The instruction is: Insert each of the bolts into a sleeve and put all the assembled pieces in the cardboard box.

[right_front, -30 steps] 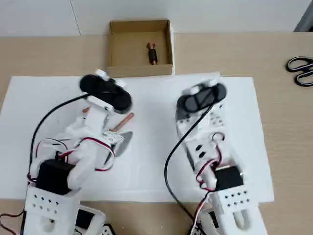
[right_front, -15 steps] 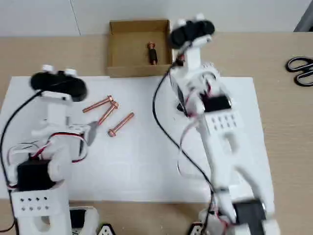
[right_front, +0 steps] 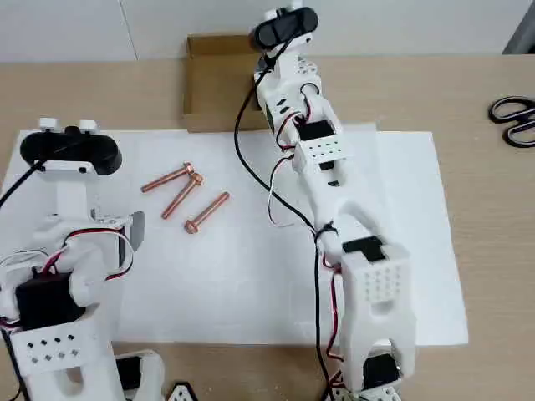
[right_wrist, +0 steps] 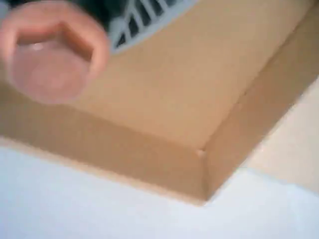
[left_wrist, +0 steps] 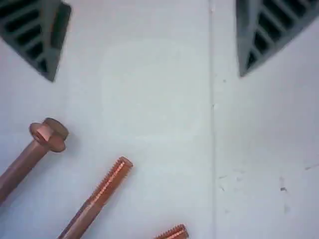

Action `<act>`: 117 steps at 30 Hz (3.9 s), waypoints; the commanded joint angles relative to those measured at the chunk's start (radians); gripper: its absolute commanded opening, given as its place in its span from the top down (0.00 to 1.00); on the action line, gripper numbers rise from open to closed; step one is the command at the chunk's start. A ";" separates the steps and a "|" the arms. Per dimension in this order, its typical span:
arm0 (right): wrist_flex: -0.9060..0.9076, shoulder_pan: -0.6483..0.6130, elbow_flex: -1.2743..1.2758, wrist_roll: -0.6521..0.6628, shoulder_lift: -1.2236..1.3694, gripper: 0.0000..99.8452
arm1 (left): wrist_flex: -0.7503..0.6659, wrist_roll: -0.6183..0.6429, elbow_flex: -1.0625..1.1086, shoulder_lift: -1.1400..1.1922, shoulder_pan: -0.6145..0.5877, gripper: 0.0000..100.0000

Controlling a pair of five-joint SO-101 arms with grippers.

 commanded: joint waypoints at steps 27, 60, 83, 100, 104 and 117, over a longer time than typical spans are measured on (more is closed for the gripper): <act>-0.042 0.004 -0.227 0.015 0.240 0.84 | 0.078 -0.008 0.002 -0.012 -0.003 0.78; 1.297 -0.062 -0.230 0.052 -0.928 0.84 | 0.163 -0.008 -0.059 -0.012 0.003 0.78; 1.156 -0.024 0.844 0.051 -1.788 0.84 | 0.169 -0.003 -0.065 -0.012 0.003 0.78; 1.268 0.205 0.388 0.087 -0.954 0.84 | 0.183 -0.003 -0.062 -0.012 0.003 0.78; 1.417 0.206 0.112 0.176 -0.613 0.84 | 0.183 -0.003 -0.062 -0.012 0.003 0.78; 1.521 0.208 -0.482 0.293 -0.010 0.84 | 0.181 -0.003 -0.061 -0.012 0.000 0.78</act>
